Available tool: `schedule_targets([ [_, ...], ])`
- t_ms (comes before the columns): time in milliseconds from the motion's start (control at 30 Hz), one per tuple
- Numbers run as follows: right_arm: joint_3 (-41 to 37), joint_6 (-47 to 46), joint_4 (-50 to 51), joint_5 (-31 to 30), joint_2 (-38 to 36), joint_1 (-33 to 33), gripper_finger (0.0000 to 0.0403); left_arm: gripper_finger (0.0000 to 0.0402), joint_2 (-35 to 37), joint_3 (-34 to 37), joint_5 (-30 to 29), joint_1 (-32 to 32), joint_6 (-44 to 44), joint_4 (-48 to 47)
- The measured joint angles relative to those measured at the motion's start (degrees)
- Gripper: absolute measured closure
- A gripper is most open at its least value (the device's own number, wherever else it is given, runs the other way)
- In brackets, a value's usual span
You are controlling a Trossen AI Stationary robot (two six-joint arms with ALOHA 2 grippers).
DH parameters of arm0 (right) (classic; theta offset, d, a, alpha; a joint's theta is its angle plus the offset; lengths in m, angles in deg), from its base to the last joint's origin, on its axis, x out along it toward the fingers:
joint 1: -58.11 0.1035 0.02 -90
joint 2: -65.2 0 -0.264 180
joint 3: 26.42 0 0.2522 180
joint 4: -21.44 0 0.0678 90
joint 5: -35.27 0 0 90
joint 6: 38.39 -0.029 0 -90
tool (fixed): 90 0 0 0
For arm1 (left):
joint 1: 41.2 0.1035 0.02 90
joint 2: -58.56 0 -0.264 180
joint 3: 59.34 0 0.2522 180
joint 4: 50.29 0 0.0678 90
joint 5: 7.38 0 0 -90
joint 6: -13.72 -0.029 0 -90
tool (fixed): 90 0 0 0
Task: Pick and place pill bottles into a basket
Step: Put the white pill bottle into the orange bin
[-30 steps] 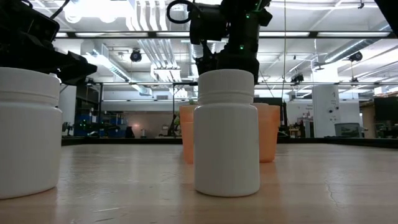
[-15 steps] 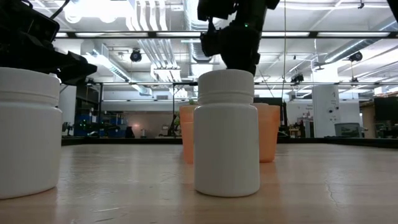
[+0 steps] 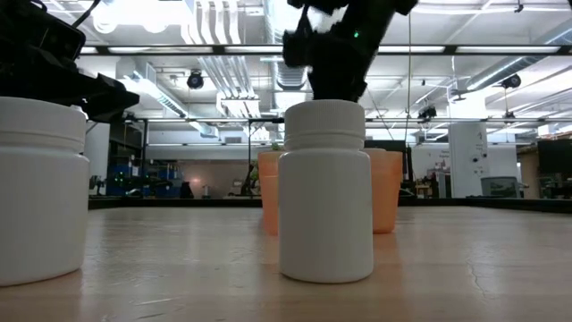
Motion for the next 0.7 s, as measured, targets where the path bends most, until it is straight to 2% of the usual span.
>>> schedule_targets([
  [233,-17.84,5.47,-28.67,12.67,-12.0,2.57,0.0193,0.0173,0.0,-0.02,-0.02,-0.02,0.0,0.02],
  [367,-29.47,4.36,-42.13,12.61,-20.99,2.22,0.0193,0.0173,-0.05,-0.02,-0.02,-0.02,0.01,0.0],
  [567,-46.43,4.57,-68.83,12.58,-32.8,2.3,0.0193,0.0173,0.04,-0.02,-0.01,0.0,0.0,0.02],
  [700,-52.11,5.56,-70.57,12.39,-39.45,1.53,0.0193,0.0173,0.0,-0.02,-0.02,-0.02,0.0,0.01],
])
